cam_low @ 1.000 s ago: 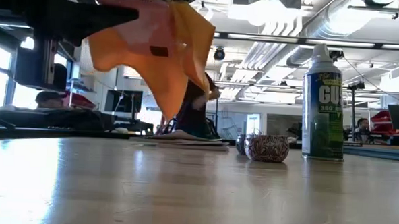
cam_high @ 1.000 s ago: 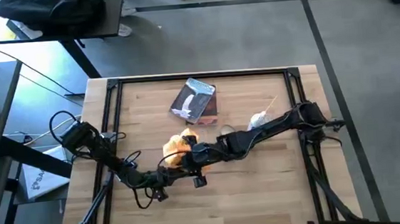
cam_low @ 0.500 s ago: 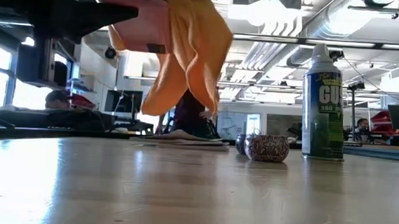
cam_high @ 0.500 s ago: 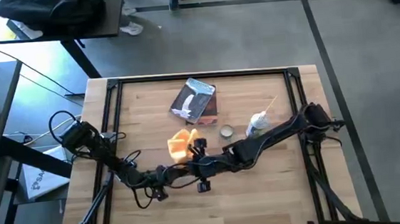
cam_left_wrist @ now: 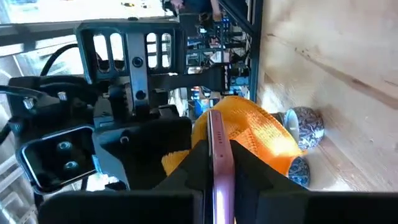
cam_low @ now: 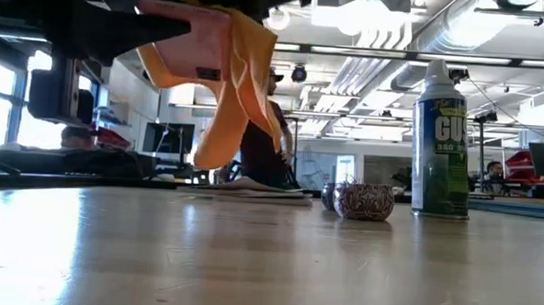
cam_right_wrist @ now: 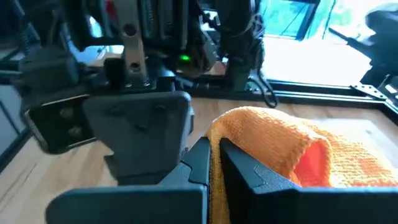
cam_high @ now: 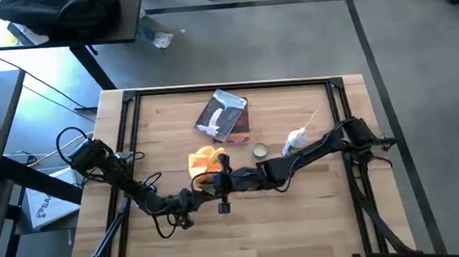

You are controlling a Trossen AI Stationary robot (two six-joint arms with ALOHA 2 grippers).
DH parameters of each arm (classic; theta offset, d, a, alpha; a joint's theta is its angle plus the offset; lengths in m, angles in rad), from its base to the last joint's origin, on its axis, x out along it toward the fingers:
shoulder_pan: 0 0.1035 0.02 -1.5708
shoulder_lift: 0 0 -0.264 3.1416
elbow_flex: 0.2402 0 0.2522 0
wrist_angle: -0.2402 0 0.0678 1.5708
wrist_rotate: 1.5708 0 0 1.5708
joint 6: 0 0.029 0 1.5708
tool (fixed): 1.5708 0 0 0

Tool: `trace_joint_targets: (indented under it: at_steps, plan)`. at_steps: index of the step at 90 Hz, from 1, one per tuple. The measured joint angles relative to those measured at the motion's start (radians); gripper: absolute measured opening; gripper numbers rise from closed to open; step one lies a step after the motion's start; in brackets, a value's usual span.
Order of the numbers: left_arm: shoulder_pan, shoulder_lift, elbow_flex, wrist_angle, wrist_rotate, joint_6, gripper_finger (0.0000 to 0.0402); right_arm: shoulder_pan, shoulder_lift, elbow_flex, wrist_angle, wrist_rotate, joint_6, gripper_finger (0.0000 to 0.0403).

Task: Apply microfiber cloth
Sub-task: Wipe the pink phone with the orange microfiber cloth

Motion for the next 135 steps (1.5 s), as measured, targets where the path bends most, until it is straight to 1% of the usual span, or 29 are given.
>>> trace_joint_targets:
  at_steps: [12,30,46,57,63,70,78,84,94,100,109,114,121,135]
  plan:
    - [0.0,0.0,0.0,0.0,0.006,-0.007,0.0017,-0.04,-0.001,-0.017,0.0,-0.001,-0.009,0.0]
    - [-0.001,0.0,0.0,-0.003,0.015,-0.004,0.0017,-0.114,-0.001,-0.018,-0.008,-0.007,-0.079,0.0]
    - [-0.002,0.0,0.0,-0.003,0.019,-0.005,0.0017,-0.181,0.0,-0.019,-0.01,-0.098,-0.092,0.0]
    - [-0.002,0.0,-0.005,-0.003,0.018,-0.001,0.0017,-0.202,-0.011,-0.02,-0.019,-0.108,-0.147,0.0]
    - [-0.002,0.0,-0.005,-0.003,0.016,-0.003,0.0017,-0.211,-0.032,-0.022,-0.038,-0.108,-0.18,0.0]
    - [-0.003,-0.005,-0.002,0.025,0.014,0.011,0.0017,-0.22,-0.063,-0.026,-0.102,-0.094,-0.226,0.0]
    - [-0.003,-0.005,-0.002,0.032,0.011,0.016,0.0017,-0.222,-0.116,-0.027,-0.192,-0.041,-0.261,0.0]
    - [-0.002,-0.004,-0.002,0.028,0.009,0.015,0.0017,-0.22,-0.166,-0.026,-0.242,-0.015,-0.267,0.0]
    - [-0.002,-0.004,-0.002,0.026,0.009,0.008,0.0017,-0.209,-0.232,-0.024,-0.31,-0.013,-0.262,0.0]
    - [-0.002,-0.003,-0.003,0.025,0.011,0.007,0.0017,-0.2,-0.26,-0.035,-0.323,-0.057,-0.253,0.0]
    - [0.001,-0.003,-0.003,0.024,0.017,0.002,0.0017,-0.198,-0.277,-0.034,-0.313,-0.182,-0.199,0.0]
    - [0.002,-0.003,-0.003,0.024,0.018,0.001,0.0017,-0.198,-0.271,-0.033,-0.314,-0.232,-0.163,0.0]
    - [0.005,-0.002,-0.002,0.023,0.019,-0.001,0.0017,-0.199,-0.241,-0.033,-0.314,-0.278,-0.111,0.0]
    - [0.008,-0.002,-0.002,0.02,0.018,-0.016,0.0017,-0.199,-0.179,-0.033,-0.285,-0.333,-0.012,0.0]
